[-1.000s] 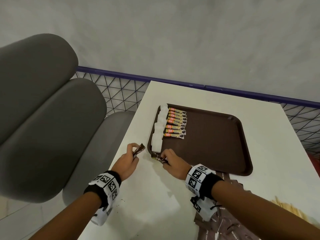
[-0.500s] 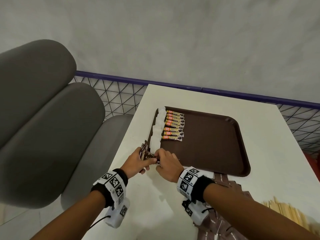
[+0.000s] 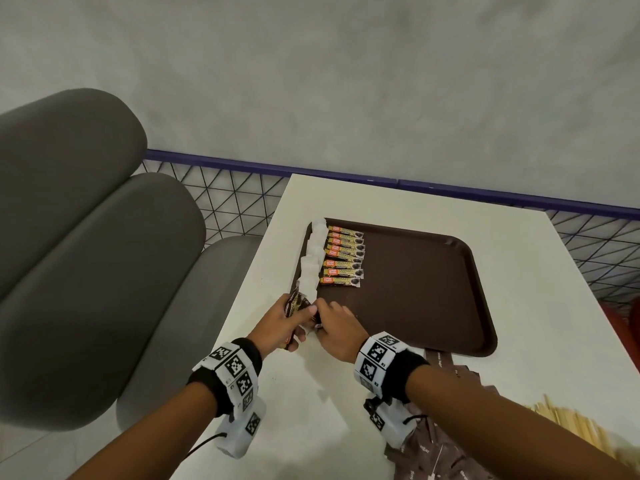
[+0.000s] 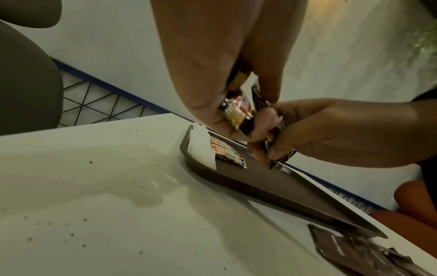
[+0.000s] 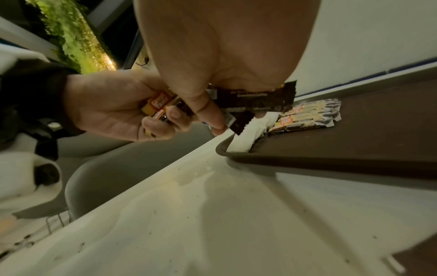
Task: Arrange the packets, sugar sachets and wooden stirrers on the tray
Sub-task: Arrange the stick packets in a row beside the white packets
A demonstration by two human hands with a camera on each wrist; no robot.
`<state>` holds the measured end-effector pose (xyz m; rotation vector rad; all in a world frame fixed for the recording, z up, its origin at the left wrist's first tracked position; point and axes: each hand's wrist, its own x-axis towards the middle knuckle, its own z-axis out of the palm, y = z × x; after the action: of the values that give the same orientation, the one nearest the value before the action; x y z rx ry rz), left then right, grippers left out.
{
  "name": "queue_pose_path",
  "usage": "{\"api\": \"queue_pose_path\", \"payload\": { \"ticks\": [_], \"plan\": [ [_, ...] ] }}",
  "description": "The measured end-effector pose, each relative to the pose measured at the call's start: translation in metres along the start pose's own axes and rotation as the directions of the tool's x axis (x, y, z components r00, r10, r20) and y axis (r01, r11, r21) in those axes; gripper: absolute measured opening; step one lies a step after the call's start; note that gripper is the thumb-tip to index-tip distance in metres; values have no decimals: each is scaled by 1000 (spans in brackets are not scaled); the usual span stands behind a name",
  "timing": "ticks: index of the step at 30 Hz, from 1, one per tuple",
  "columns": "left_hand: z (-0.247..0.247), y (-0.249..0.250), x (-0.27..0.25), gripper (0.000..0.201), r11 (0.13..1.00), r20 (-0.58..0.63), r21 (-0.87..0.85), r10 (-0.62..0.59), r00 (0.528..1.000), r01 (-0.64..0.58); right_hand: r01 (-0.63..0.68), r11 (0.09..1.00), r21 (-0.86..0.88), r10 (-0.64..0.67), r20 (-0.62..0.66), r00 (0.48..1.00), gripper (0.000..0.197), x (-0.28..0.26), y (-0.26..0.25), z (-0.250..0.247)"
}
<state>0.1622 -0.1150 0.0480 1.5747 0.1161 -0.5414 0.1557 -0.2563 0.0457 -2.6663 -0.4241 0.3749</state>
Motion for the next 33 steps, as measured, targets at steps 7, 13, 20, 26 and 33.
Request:
{"api": "queue_pose_path", "payload": {
  "ticks": [7,13,20,26,33],
  "plan": [
    [-9,-1,4,22,995,-101,94,44,994,-35,114,992,49,-117,56,992,37,2,7,-8],
    [-18,-4,8,15,970,-248,243,67,966,-5,8,993,116,4,-100,995,39,5,12,-19],
    [-5,4,6,24,999,-121,23,26,992,-23,7,999,-44,-11,-103,995,55,7,4,-12],
    [-3,6,4,15,1000,-64,-7,5,998,-5,23,997,-72,-32,-117,993,65,11,6,-5],
    [-6,1,12,26,996,-144,-81,12,990,-24,-45,941,334,113,-186,976,54,11,27,-8]
  ]
}}
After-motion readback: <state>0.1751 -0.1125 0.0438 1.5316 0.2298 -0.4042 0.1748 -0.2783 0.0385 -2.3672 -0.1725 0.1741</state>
